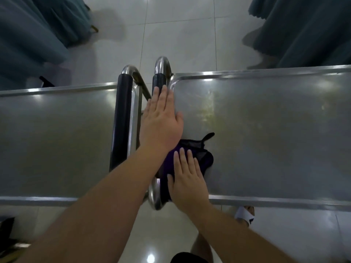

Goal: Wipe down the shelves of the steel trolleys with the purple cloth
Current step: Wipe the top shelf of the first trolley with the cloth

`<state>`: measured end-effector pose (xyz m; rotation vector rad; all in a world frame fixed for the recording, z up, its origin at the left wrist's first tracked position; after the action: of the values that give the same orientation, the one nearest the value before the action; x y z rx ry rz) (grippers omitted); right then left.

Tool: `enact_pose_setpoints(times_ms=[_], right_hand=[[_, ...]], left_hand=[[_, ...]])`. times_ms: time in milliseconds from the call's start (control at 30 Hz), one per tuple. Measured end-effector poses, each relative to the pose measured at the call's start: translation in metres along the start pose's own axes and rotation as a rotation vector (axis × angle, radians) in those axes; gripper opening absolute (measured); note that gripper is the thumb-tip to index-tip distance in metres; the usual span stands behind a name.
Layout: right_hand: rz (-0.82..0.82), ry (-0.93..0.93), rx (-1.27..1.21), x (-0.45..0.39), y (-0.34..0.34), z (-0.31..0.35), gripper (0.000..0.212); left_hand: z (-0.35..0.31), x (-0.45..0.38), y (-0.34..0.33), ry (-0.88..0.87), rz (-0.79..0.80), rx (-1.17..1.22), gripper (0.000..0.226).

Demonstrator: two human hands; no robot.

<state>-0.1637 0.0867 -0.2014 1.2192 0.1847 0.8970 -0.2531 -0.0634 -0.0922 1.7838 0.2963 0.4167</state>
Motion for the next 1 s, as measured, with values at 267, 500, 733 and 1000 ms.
enact_pose_setpoints(times_ms=[267, 500, 733, 1000], right_hand=[[-0.115, 0.063, 0.056, -0.09, 0.019, -0.006, 0.09], [-0.124, -0.002, 0.177, -0.235, 0.09, -0.04, 0.074], [-0.102, -0.018, 0.179, -0.272, 0.119, -0.067, 0.077], [-0.077, 0.077, 0.162, -0.09, 0.042, -0.048, 0.076]], left_hand=[[0.001, 0.005, -0.005, -0.004, -0.021, 0.027, 0.065], [0.0, 0.006, -0.002, -0.004, -0.016, 0.069, 0.067], [-0.004, 0.004, -0.001, -0.005, -0.01, 0.032, 0.067], [-0.005, 0.004, -0.001, -0.011, -0.041, -0.023, 0.064]])
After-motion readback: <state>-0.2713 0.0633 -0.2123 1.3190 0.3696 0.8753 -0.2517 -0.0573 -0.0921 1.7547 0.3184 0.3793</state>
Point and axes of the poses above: each hand's wrist, its own x-axis away from the middle knuckle, its own y-axis out of the back of the hand, z = x × y, the point moved 3 cm from there along -x, towards the middle knuckle, and after that the axes turned 4 degrees about z, right-handed, at the moved point
